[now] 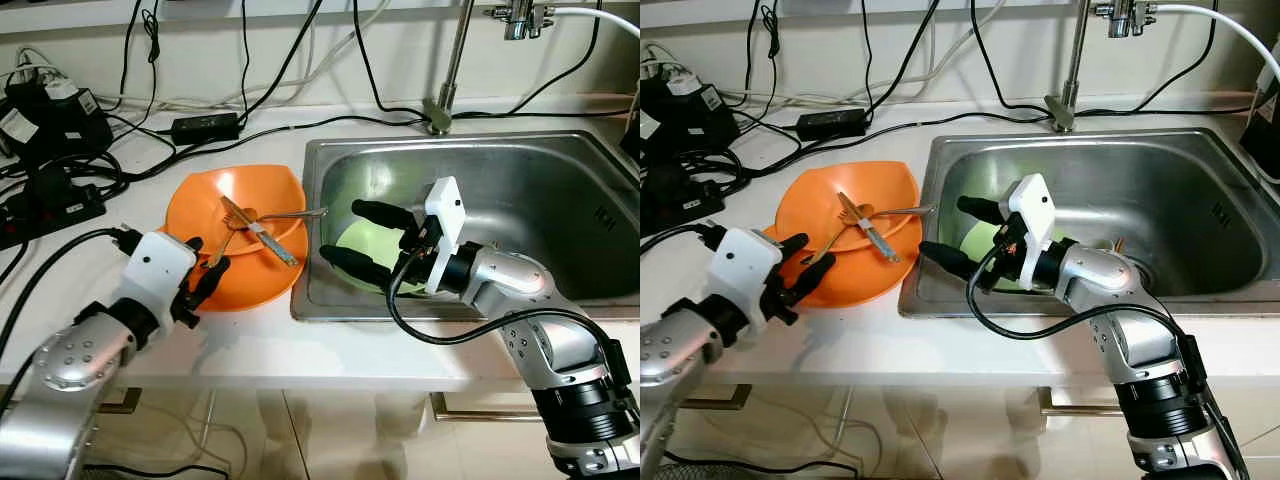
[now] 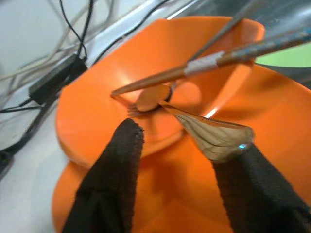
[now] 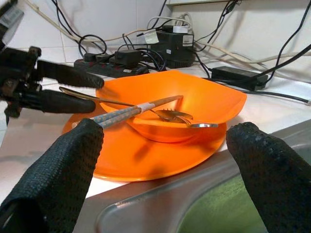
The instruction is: Kitchen organization
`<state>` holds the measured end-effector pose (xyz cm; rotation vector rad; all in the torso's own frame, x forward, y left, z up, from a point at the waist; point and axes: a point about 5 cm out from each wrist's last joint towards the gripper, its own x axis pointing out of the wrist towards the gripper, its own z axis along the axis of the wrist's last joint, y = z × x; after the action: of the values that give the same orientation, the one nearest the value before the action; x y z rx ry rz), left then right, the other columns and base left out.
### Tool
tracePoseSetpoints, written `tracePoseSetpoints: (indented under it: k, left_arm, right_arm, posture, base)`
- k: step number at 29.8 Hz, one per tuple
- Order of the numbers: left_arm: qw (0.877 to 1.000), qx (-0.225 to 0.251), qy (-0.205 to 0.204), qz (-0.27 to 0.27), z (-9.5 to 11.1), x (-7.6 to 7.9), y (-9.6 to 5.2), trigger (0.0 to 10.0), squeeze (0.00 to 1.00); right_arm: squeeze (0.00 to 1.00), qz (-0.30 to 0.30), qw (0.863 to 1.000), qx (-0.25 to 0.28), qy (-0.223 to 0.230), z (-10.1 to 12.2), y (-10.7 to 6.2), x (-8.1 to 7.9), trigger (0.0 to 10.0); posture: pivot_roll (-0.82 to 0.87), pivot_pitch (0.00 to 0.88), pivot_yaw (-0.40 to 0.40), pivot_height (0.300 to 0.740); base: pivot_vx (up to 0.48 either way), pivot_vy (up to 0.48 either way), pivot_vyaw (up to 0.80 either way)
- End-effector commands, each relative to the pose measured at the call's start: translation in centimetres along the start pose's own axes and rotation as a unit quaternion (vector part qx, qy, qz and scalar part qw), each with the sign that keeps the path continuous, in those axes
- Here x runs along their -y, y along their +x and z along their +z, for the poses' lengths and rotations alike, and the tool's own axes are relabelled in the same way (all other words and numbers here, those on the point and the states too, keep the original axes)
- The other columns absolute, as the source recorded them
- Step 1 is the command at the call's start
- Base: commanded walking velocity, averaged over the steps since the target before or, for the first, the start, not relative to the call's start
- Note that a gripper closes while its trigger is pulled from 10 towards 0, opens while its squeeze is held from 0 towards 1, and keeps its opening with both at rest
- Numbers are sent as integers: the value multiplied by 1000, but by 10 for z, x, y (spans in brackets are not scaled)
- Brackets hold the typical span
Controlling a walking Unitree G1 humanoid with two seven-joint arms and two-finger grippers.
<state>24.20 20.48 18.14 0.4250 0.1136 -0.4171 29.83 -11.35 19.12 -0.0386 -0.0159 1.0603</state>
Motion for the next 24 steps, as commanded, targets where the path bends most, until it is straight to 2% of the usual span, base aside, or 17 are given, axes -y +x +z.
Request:
tracePoseSetpoints:
  k: [1, 13, 15, 24]
  left_arm:
    - [1000, 11, 9, 0, 9, -7, -2, 10000, 1000]
    - [999, 33, 24, -28, 27, -15, -1, 10000, 1000]
    - [998, 38, 25, -44, 32, -15, -3, 10000, 1000]
    - [997, 57, 17, -52, 41, -19, -2, 10000, 1000]
  right_arm:
    - [0, -1, 1000, 9, -12, 6, 1, 3, 10000]
    - [0, -2, 1000, 9, -11, 5, 1, 4, 10000]
    - [0, -2, 1000, 9, -11, 5, 1, 5, 10000]
    - [0, -1, 1000, 10, -12, 6, 1, 6, 10000]
  posture:
    - [-39, 0, 83, 740]
    - [-40, 0, 81, 740]
    - [-39, 0, 80, 740]
    - [-38, 0, 79, 740]
  base:
    - [0, 0, 0]
    - [0, 0, 0]
    - [0, 0, 0]
    - [0, 0, 0]
